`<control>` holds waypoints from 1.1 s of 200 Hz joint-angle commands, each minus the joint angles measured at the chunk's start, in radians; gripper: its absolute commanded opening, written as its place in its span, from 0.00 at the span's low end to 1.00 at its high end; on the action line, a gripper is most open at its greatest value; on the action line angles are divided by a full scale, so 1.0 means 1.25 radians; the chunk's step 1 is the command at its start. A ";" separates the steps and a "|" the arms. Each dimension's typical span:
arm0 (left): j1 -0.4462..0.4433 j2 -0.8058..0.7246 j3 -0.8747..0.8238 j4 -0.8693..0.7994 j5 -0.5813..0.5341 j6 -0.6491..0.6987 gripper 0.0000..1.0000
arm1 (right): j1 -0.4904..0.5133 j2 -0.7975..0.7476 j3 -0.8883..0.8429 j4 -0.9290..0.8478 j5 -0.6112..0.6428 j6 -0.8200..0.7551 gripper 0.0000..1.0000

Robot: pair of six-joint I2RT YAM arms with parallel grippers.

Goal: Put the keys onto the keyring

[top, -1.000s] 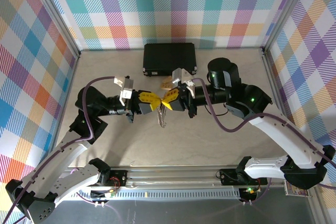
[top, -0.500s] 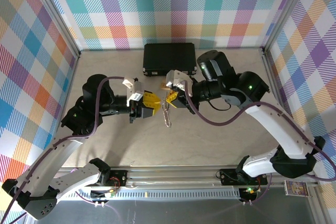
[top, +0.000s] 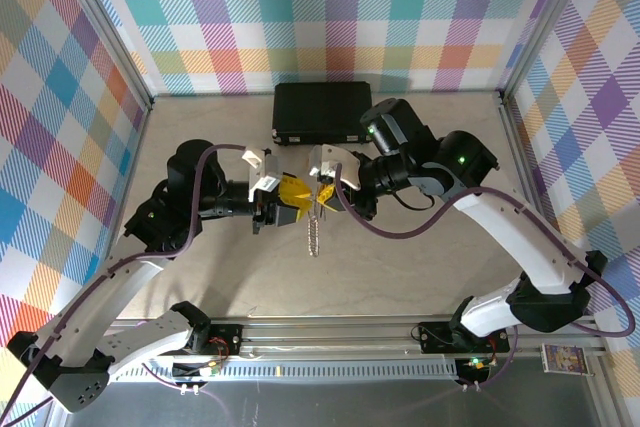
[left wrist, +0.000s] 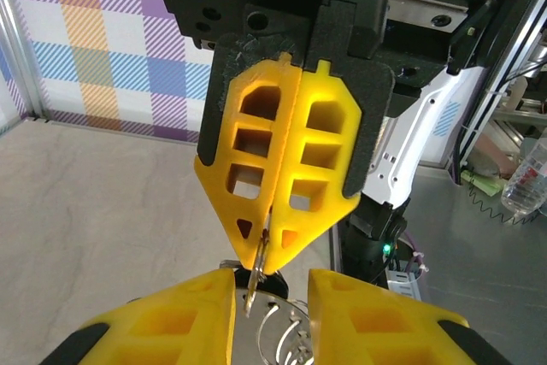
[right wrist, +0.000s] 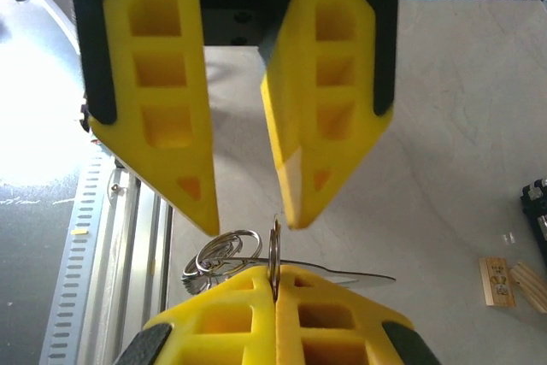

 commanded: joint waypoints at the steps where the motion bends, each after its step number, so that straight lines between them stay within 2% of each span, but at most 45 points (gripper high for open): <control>1: -0.011 0.005 -0.001 0.025 0.001 -0.002 0.25 | 0.005 -0.001 0.027 0.004 -0.034 -0.011 0.00; 47: -0.019 0.013 -0.010 0.025 -0.004 0.007 0.21 | 0.006 -0.006 0.020 0.013 -0.051 -0.004 0.00; 72: -0.021 0.013 -0.014 0.054 -0.007 0.007 0.13 | 0.006 -0.006 0.017 0.012 -0.058 0.000 0.00; 88: -0.022 0.010 -0.014 0.061 -0.008 0.006 0.00 | 0.006 -0.009 0.013 0.015 -0.060 0.003 0.00; 110: -0.023 -0.004 -0.023 0.094 -0.011 -0.015 0.00 | 0.006 -0.021 0.001 0.030 -0.059 0.013 0.00; 126: -0.023 -0.020 -0.041 0.152 -0.005 -0.055 0.00 | 0.006 -0.036 -0.017 0.056 -0.051 0.031 0.00; 149: -0.022 -0.035 -0.068 0.266 0.018 -0.137 0.00 | 0.006 -0.086 -0.087 0.149 -0.054 0.081 0.16; 173: -0.023 -0.041 -0.105 0.420 0.041 -0.238 0.00 | 0.006 -0.134 -0.158 0.252 -0.065 0.138 0.24; 192: -0.024 -0.036 -0.130 0.529 0.058 -0.314 0.00 | 0.006 -0.150 -0.182 0.287 -0.071 0.165 0.24; 220: -0.025 -0.030 -0.152 0.616 0.070 -0.369 0.00 | 0.005 -0.175 -0.215 0.335 -0.076 0.194 0.22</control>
